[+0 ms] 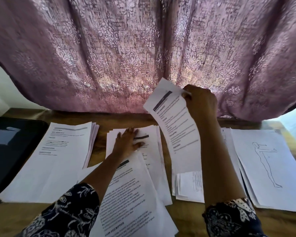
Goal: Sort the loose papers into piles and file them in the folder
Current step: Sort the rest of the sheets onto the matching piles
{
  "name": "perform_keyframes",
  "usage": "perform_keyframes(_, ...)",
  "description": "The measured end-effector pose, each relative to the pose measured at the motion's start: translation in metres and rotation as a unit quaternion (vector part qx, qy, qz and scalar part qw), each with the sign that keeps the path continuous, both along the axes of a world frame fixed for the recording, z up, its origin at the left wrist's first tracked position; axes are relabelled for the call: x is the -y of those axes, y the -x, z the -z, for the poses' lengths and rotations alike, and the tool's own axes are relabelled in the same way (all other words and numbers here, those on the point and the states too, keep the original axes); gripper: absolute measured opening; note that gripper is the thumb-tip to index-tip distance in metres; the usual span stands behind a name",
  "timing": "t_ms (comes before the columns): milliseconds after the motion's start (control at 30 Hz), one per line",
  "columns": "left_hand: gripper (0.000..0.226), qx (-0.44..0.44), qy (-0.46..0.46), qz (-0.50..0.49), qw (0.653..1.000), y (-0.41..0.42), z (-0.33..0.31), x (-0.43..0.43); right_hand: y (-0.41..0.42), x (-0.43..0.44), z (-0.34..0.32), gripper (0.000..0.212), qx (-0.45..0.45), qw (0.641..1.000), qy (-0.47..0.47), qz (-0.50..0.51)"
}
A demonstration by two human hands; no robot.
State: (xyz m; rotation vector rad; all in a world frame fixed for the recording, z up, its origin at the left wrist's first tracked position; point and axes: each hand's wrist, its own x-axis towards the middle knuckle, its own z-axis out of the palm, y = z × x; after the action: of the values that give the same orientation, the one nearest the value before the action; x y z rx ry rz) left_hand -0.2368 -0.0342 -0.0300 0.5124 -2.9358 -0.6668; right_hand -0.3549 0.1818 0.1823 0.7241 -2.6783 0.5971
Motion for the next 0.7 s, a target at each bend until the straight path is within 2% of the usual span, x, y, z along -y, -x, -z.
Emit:
perform_keyframes(67, 0.074, 0.004, 0.007, -0.013, 1.0, -0.003, -0.006, -0.001, -0.001, -0.002, -0.016, 0.021, -0.021, 0.999, -0.027, -0.01)
perform_keyframes(200, 0.053, -0.019, 0.009, -0.071, 0.997, -0.029, -0.026, -0.009, -0.005, -0.009, -0.033, 0.019, -0.033, 0.997, -0.042, -0.052)
perform_keyframes(300, 0.062, 0.011, 0.004, -0.098, 0.995, -0.065, -0.037, -0.014, -0.002, -0.014, -0.027, 0.021, 0.023, 0.996, -0.036, -0.081)
perform_keyframes(433, 0.092, 0.055, 0.07, -0.067, 0.994, -0.101, -0.037, -0.023, 0.005, -0.015, 0.009, 0.024, 0.091, 0.989, -0.057, -0.104)
perform_keyframes(500, 0.094, 0.067, 0.093, -0.058, 0.992, -0.103, -0.035, -0.022, 0.004, -0.015, 0.026, 0.024, 0.116, 0.985, -0.066, -0.105)
perform_keyframes(600, 0.092, 0.133, 0.102, -0.058, 0.984, -0.096, -0.04, -0.017, 0.002, -0.017, 0.043, 0.018, 0.146, 0.983, -0.068, -0.093)
perform_keyframes(700, 0.098, 0.176, 0.058, -0.042, 0.982, -0.088, -0.042, -0.013, 0.003, -0.021, 0.053, 0.014, 0.157, 0.982, -0.06, -0.09)
